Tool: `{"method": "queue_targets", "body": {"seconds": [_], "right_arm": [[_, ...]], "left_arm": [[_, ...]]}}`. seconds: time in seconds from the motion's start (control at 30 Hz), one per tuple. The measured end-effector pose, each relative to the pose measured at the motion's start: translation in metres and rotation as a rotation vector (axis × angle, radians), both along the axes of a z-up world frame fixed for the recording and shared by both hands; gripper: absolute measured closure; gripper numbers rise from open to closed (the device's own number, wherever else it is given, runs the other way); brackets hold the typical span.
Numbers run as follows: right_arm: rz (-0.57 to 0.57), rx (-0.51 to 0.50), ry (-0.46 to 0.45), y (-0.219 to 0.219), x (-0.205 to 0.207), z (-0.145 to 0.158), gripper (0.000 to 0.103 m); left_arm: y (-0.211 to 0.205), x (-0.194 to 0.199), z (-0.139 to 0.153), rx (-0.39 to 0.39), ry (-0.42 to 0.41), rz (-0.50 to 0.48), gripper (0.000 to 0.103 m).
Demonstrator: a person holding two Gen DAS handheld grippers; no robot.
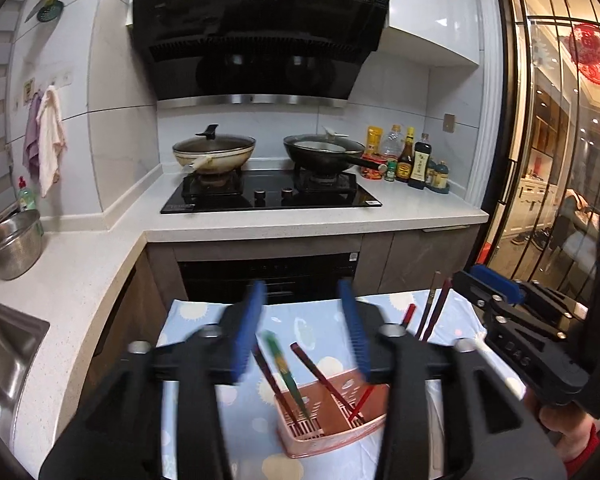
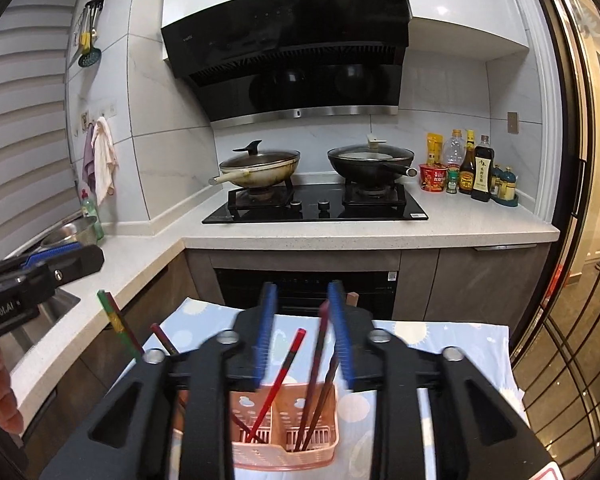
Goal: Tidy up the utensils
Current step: 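Move both open tools back down to the spoons on the cloth, then grasp the white ceramic spoon with the right tool while the left tool grasps the gold spoon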
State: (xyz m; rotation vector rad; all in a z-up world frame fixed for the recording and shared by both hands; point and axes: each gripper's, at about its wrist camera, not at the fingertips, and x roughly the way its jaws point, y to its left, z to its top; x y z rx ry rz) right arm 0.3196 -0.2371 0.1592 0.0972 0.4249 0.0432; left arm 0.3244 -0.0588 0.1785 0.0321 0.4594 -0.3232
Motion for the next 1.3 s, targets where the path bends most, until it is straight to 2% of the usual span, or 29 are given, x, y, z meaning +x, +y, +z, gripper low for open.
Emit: {"method": "queue_targets", "body": {"seconds": [0.07, 0.17, 0.23, 0.3, 0.53, 0.73, 0.9, 1.03, 1.1, 1.17, 1.3], "right_arm": [[0.000, 0.004, -0.003, -0.001, -0.010, 0.000, 0.067], [-0.001, 0.013, -0.006, -0.002, -0.031, -0.001, 0.059], [0.004, 0.024, -0.006, -0.003, -0.048, -0.004, 0.058], [0.007, 0.032, 0.000, -0.003, -0.068, -0.010, 0.058], [-0.001, 0.044, 0.056, -0.001, -0.143, -0.049, 0.058], [-0.029, 0.007, 0.145, 0.006, -0.204, -0.096, 0.058], [-0.054, 0.025, 0.210, 0.004, -0.237, -0.131, 0.058], [-0.062, 0.065, 0.271, 0.001, -0.247, -0.158, 0.059], [-0.059, 0.101, 0.290, -0.001, -0.247, -0.168, 0.061], [-0.054, 0.135, 0.307, -0.003, -0.242, -0.175, 0.070], [-0.065, 0.165, 0.331, -0.007, -0.229, -0.189, 0.082]], "left_arm": [[0.004, -0.007, -0.004, 0.004, 0.001, 0.006, 0.052], [0.012, -0.019, -0.013, 0.001, 0.007, 0.014, 0.040], [0.016, -0.030, -0.020, 0.010, 0.007, 0.021, 0.039], [0.022, -0.044, -0.029, 0.002, 0.017, 0.019, 0.034], [0.036, -0.095, -0.071, 0.021, 0.068, 0.023, 0.033], [0.041, -0.139, -0.120, 0.035, 0.158, 0.021, 0.033], [0.041, -0.169, -0.157, 0.025, 0.240, -0.005, 0.033], [0.035, -0.188, -0.181, 0.023, 0.294, -0.026, 0.033], [0.034, -0.193, -0.192, 0.015, 0.322, -0.032, 0.033], [0.032, -0.198, -0.200, 0.023, 0.337, -0.029, 0.033], [0.032, -0.201, -0.211, 0.023, 0.362, -0.020, 0.033]]}}
